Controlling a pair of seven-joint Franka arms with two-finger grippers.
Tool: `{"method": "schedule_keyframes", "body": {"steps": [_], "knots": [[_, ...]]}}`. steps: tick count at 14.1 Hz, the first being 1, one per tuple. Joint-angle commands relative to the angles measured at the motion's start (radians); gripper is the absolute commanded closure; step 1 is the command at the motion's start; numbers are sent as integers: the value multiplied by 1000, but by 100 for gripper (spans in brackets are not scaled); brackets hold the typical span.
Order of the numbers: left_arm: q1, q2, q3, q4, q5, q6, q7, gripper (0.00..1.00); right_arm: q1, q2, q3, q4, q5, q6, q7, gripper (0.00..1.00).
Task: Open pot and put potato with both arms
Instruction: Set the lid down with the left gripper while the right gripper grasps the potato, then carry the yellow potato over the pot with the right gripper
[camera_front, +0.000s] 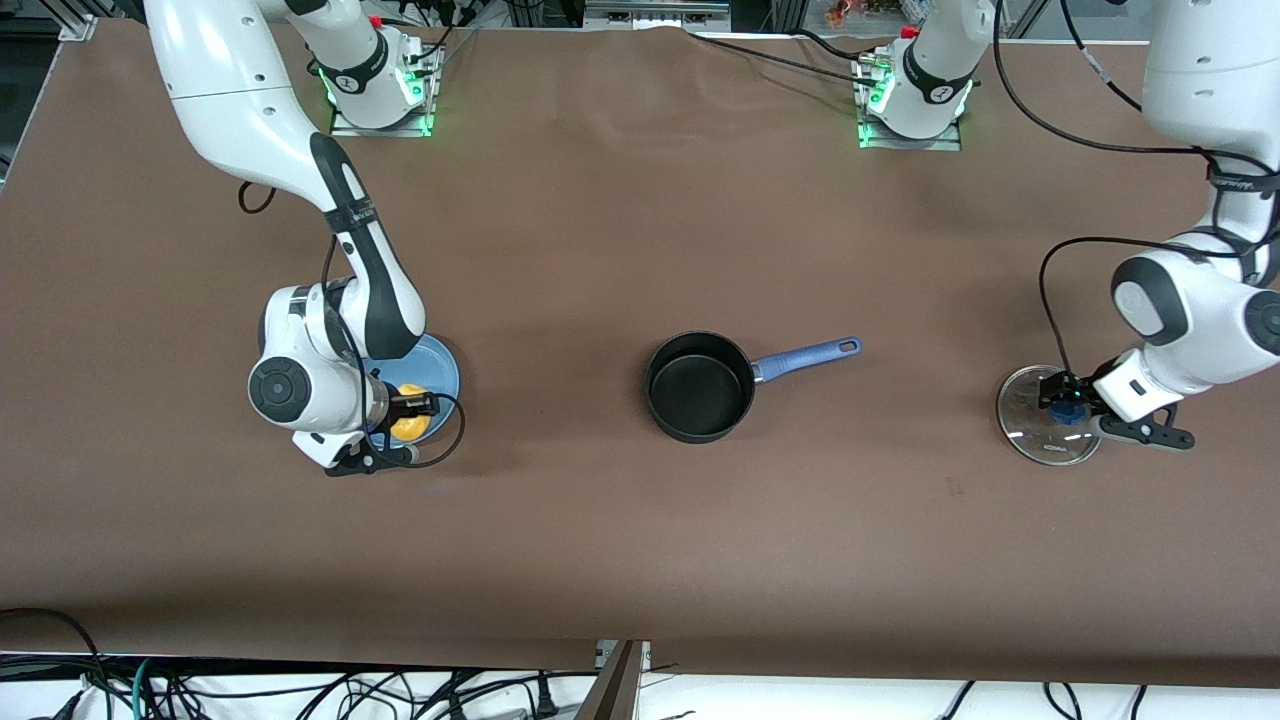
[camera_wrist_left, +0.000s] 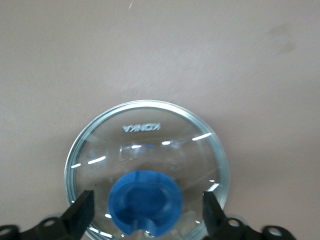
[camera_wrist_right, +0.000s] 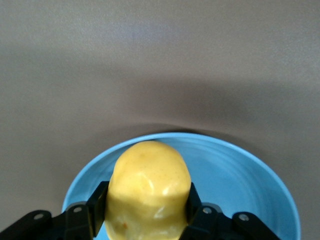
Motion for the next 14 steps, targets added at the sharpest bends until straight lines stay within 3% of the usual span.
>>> {"method": "schedule_keyframes", "body": {"steps": [1, 4, 7, 10, 14], "knots": [[-29, -106, -15, 91, 54, -226, -181, 0, 1, -19, 39, 63, 56, -108, 124, 71], [-26, -173, -129, 281, 188, -520, -462, 0, 15, -17, 116, 167, 93, -214, 366, 71], [-18, -229, -195, 433, 202, -740, -570, 0, 38, -5, 234, 209, 217, -173, 658, 70], [-18, -299, -198, 464, 208, -805, -579, 0, 143, 44, 277, 272, 333, 46, 880, 69], [-10, -324, -203, 455, 221, -891, -628, 0, 268, 134, 279, 303, 334, 427, 1036, 63]]}}
